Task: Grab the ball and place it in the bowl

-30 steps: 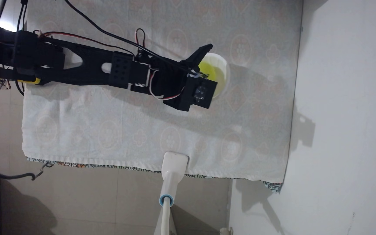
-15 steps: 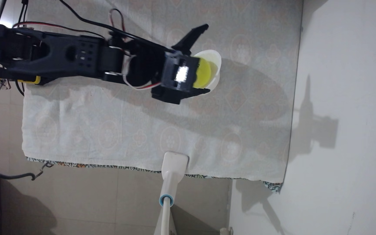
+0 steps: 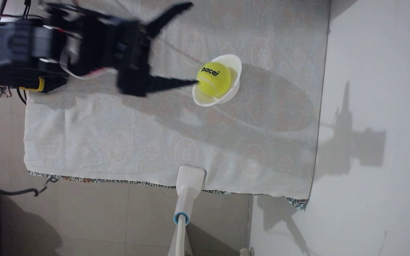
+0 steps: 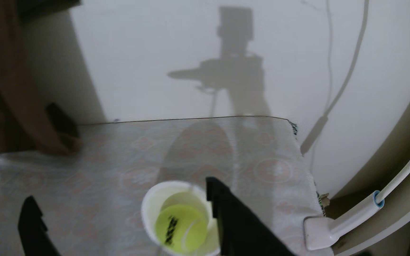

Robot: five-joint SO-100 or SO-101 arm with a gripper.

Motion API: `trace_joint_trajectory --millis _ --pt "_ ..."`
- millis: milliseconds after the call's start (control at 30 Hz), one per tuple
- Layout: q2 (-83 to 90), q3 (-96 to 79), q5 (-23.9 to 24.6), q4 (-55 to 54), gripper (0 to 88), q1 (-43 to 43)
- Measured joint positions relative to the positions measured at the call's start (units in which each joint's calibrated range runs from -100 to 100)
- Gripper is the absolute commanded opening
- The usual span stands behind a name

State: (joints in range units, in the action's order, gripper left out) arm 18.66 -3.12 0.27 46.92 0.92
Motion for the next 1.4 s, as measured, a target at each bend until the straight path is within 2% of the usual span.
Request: trace_joint_trajectory --millis 367,667,800,1133,1400 --pt "13.5 -9.8 0.5 9.3 36.2 -6.3" --pt "24.1 -24.9 -0.7 10.5 32.2 -5.8" --pt "28.9 -34.2 -1.1 9.8 26.0 -4.2" --pt "40.8 -56.0 -2.2 8.4 14.1 -7.6" --pt "46.4 -65.3 -3.2 6.6 2.1 -7.1"
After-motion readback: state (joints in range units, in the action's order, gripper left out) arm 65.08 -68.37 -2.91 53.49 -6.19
